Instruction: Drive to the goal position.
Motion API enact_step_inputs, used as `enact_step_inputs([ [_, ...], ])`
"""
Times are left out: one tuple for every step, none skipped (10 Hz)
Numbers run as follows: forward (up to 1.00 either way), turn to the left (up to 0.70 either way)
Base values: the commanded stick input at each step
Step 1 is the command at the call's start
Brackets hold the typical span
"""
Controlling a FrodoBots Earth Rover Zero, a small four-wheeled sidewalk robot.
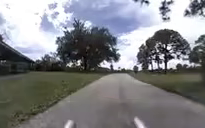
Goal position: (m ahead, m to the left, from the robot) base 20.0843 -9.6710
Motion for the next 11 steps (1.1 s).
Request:
enact_step_inputs([
  [0.7, 0.0],
  [0.7, 0.0],
  [0.7, 0.0],
  [0.7, 0.0],
  [0.7, 0.0],
  [0.7, 0.0],
  [0.7, 0.0],
  [0.7, 0.0],
  [0.7, 0.0],
  [0.7, 0.0],
  [0.7, 0.0],
])
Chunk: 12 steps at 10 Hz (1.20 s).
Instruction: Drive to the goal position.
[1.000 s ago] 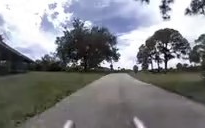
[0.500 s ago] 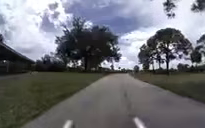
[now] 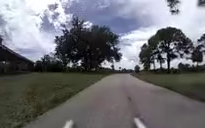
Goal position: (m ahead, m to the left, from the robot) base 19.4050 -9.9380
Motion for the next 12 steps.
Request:
enact_step_inputs([
  [0.7, 0.0],
  [0.7, 0.0],
  [0.7, 0.0],
  [0.7, 0.0],
  [0.7, -0.01],
  [0.7, -0.18],
  [0.7, -0.32],
  [0.7, -0.06],
  [0.7, 0.0],
  [0.7, 0.0],
  [0.7, 0.0],
  [0.7, 0.0],
])
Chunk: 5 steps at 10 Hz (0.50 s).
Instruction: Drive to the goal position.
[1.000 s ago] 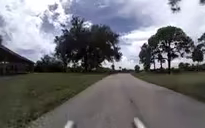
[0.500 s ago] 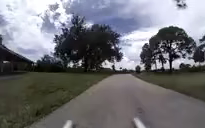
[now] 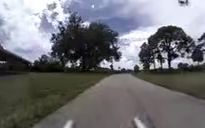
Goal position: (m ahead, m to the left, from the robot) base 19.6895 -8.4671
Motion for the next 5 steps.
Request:
enact_step_inputs([
  [0.7, 0.0],
  [0.7, 0.0],
  [0.7, 0.0],
  [0.7, 0.0],
  [0.7, 0.0],
])
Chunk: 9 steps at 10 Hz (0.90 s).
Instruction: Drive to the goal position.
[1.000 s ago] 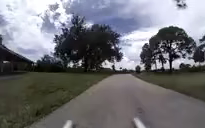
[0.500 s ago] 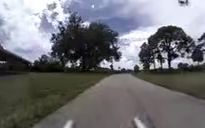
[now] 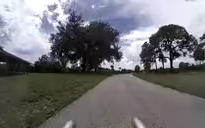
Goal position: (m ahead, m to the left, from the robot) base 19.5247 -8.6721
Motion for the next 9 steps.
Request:
enact_step_inputs([
  [0.7, 0.0],
  [0.7, -0.06],
  [0.7, -0.24],
  [0.7, -0.28],
  [0.7, -0.22],
  [0.7, 0.0],
  [0.7, 0.0],
  [0.7, 0.0],
  [0.7, 0.0],
])
